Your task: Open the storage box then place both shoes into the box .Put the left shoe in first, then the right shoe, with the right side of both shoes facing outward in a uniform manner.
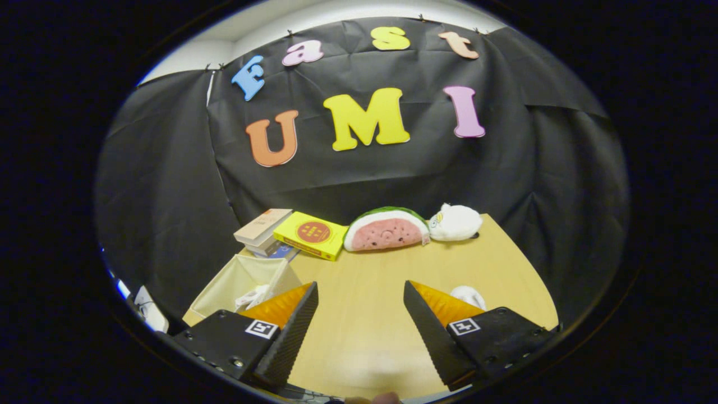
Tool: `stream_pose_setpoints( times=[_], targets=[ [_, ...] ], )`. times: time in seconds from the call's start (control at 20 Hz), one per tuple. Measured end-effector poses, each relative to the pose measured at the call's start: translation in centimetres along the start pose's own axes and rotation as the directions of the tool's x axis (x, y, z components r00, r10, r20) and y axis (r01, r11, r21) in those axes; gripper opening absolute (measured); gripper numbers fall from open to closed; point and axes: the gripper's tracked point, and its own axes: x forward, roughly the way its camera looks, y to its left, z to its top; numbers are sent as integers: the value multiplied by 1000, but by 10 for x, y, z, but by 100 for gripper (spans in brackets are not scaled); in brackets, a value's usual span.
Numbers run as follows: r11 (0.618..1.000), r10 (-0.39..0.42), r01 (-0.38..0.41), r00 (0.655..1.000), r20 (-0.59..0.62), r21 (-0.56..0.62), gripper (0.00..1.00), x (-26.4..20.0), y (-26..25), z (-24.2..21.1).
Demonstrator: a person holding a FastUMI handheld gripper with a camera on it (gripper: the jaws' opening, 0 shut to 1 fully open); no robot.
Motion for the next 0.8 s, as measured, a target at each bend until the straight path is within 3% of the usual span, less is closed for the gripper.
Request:
stream_pose_setpoints(
  times=[0.35,0.8],
  targets=[
    [985,-139,128,986,-94,-117,94,-3,-138,-64],
    [983,-168,135,940,-297,-127,95,66,-217,-159]
  ],
)
